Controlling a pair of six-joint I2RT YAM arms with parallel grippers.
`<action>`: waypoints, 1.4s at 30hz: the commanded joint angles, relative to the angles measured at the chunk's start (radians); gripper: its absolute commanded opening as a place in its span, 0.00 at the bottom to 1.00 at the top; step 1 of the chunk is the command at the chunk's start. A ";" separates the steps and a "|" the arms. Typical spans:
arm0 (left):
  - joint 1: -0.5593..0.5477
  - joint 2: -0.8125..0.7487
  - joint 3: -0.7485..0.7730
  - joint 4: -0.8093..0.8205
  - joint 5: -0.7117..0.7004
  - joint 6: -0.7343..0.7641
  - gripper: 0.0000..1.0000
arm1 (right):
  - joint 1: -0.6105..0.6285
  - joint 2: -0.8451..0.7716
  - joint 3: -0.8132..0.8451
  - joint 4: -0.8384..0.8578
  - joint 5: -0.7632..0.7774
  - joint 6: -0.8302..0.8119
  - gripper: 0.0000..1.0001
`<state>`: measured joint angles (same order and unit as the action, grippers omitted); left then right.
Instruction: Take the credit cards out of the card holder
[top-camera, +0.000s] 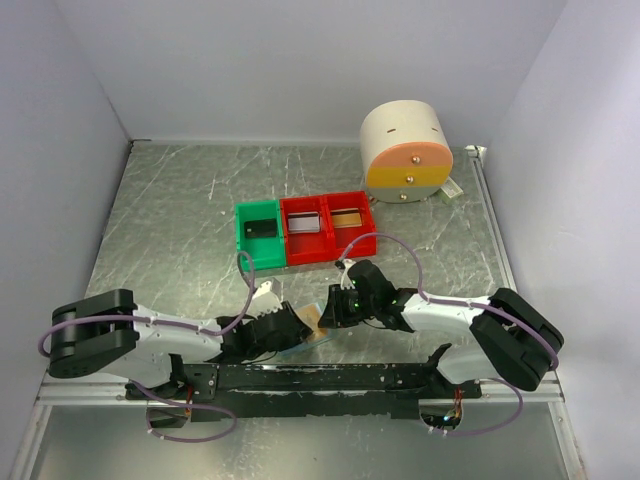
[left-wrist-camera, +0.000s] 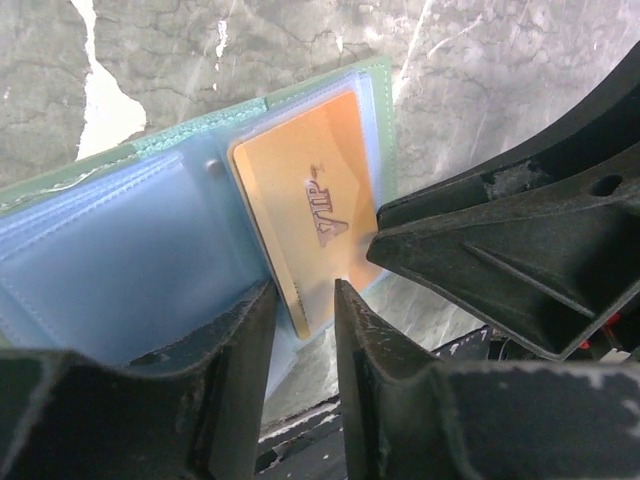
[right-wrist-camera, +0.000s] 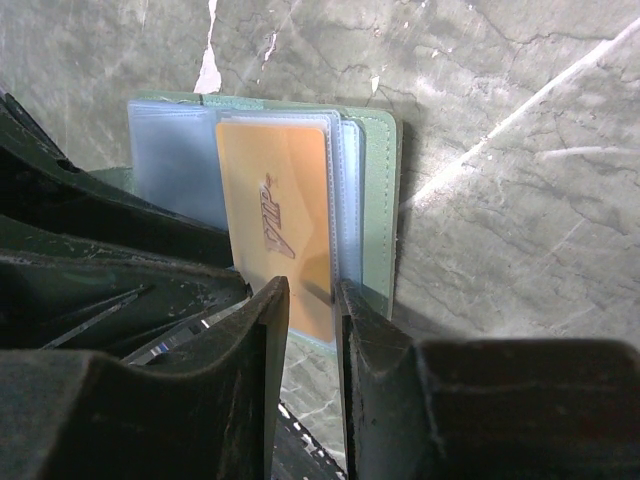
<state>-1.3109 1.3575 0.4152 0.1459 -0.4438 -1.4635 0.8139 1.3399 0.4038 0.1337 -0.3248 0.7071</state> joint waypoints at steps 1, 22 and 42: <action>0.003 0.036 -0.077 0.156 -0.011 -0.020 0.39 | 0.011 0.043 -0.030 -0.109 0.044 -0.023 0.27; 0.003 -0.069 -0.141 0.135 -0.007 -0.037 0.07 | 0.010 0.025 -0.008 -0.150 0.075 -0.041 0.27; 0.004 -0.042 -0.126 0.148 0.004 -0.028 0.07 | 0.010 -0.019 0.131 -0.147 -0.080 -0.100 0.27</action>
<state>-1.3106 1.3052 0.2802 0.3035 -0.4416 -1.5009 0.8204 1.2533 0.5297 -0.0418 -0.3462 0.6132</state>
